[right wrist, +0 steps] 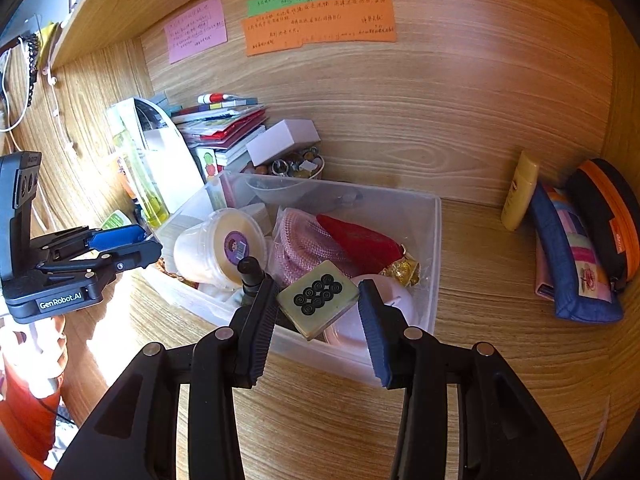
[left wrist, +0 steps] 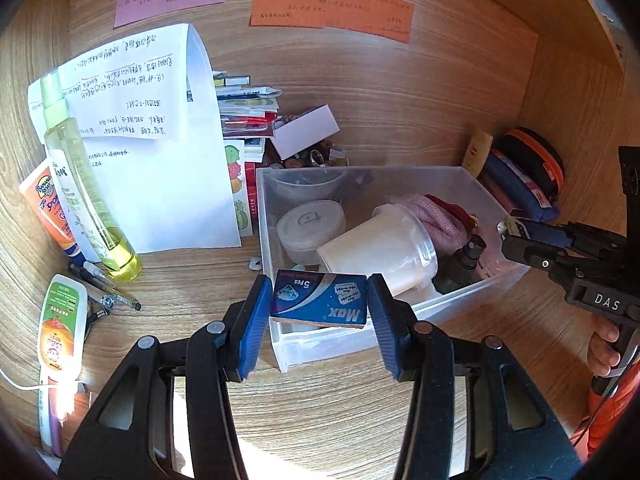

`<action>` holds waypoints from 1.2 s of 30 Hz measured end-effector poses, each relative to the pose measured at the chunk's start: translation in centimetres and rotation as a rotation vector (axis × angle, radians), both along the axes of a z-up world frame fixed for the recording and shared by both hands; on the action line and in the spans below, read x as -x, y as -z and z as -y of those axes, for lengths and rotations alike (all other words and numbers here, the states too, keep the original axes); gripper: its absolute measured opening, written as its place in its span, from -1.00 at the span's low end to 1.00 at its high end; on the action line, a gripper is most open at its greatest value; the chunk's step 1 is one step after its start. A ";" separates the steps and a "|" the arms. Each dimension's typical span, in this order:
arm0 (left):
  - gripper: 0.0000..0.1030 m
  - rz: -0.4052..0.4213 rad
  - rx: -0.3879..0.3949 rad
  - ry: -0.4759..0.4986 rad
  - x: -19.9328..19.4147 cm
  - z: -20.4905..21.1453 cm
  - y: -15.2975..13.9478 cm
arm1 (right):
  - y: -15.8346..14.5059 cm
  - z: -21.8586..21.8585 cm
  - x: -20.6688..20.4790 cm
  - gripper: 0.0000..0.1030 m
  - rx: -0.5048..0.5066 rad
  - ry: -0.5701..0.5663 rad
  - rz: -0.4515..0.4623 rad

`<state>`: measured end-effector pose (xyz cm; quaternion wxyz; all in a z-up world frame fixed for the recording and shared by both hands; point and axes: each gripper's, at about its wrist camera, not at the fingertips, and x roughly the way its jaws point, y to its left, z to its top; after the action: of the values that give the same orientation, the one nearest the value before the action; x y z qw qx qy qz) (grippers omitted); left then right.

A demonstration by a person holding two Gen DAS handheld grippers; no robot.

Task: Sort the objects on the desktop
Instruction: 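Carry the blue Max box and dotted card over the clear box with both grippers, then open both grippers to drop the Max box and dotted card into the box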

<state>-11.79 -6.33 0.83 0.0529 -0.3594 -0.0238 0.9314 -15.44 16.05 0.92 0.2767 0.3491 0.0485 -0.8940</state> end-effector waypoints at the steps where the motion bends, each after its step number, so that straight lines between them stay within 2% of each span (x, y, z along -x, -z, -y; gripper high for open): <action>1: -0.06 -0.002 -0.001 0.000 0.1 0.0 0.0 | 0.1 0.1 0.2 -0.26 -0.004 0.000 0.004; 13: -0.06 0.013 -0.013 0.040 1.6 -1.1 1.1 | 0.7 1.5 1.1 -0.26 -0.045 -0.017 -0.007; 20: -0.02 0.014 -0.010 0.052 1.5 -1.2 1.2 | 1.0 2.0 1.1 -0.26 -0.078 -0.024 -0.021; 24: 0.02 0.013 0.009 0.054 1.4 -1.5 1.3 | 1.2 1.8 1.3 -0.25 -0.075 -0.026 0.004; 31: 0.02 0.003 0.006 0.053 0.8 -1.5 0.8 | 0.6 1.9 0.9 -0.25 -0.073 -0.027 -0.012; 34: 0.11 -0.006 0.011 0.049 0.4 -1.7 0.5 | 0.3 1.8 0.5 -0.13 -0.073 -0.020 -0.021; 36: 0.16 -0.015 0.017 0.043 0.0 -1.8 0.2 | 0.0 1.7 0.2 0.04 -0.074 -0.010 -0.035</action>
<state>-11.83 -4.55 0.58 0.0703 -0.3534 -0.0078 0.9328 -15.60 14.37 0.91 0.2674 0.3430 0.0880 -0.8962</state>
